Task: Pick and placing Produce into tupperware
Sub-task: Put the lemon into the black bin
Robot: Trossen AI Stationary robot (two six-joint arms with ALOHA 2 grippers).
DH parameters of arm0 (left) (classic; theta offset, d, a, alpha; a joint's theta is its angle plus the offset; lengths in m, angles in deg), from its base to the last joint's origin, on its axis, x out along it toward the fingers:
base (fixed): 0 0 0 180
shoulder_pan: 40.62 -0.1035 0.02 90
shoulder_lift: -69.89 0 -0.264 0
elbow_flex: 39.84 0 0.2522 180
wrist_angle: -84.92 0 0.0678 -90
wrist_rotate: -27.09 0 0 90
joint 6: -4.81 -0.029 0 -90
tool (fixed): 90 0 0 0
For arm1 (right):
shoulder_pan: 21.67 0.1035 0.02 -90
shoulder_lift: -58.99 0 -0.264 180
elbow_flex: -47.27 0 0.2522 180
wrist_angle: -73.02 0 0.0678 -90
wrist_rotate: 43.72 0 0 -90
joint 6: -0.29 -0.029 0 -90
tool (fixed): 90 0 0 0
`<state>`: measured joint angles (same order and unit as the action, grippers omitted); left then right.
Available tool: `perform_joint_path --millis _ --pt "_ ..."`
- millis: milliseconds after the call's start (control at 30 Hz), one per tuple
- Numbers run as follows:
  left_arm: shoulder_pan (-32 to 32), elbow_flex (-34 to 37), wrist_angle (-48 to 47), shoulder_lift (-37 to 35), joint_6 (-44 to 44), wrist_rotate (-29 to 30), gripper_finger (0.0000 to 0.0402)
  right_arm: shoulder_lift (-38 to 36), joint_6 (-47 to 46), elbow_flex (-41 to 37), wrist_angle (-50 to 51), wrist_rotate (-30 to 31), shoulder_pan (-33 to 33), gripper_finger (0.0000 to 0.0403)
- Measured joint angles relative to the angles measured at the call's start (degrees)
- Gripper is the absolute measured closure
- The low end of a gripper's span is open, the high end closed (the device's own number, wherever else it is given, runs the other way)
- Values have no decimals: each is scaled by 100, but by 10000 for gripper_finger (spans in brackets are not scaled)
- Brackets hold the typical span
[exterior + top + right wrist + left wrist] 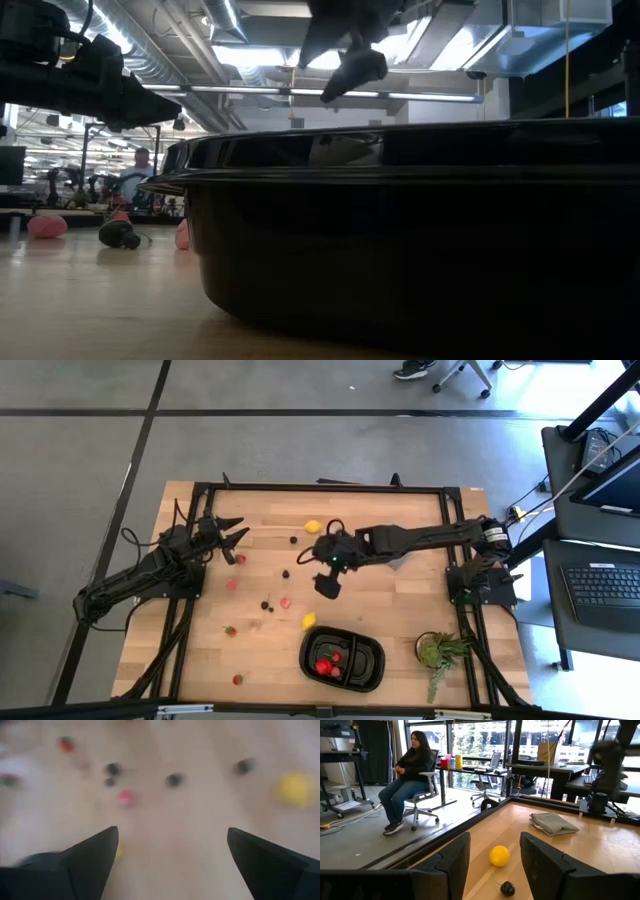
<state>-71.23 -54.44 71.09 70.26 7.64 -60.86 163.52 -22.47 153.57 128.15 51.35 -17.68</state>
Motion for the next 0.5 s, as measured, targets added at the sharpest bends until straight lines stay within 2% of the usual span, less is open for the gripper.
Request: perform_joint_path --millis 200,333,500 --pt "-2 2 -1 -1 0 0 237 594 -808 -2 -50 -703 43 28" --pt "0 2 1 -1 2 0 237 967 -1148 34 -6 -838 101 28" --pt "0 2 0 -1 9 0 237 1025 -1669 114 35 -861 109 28"
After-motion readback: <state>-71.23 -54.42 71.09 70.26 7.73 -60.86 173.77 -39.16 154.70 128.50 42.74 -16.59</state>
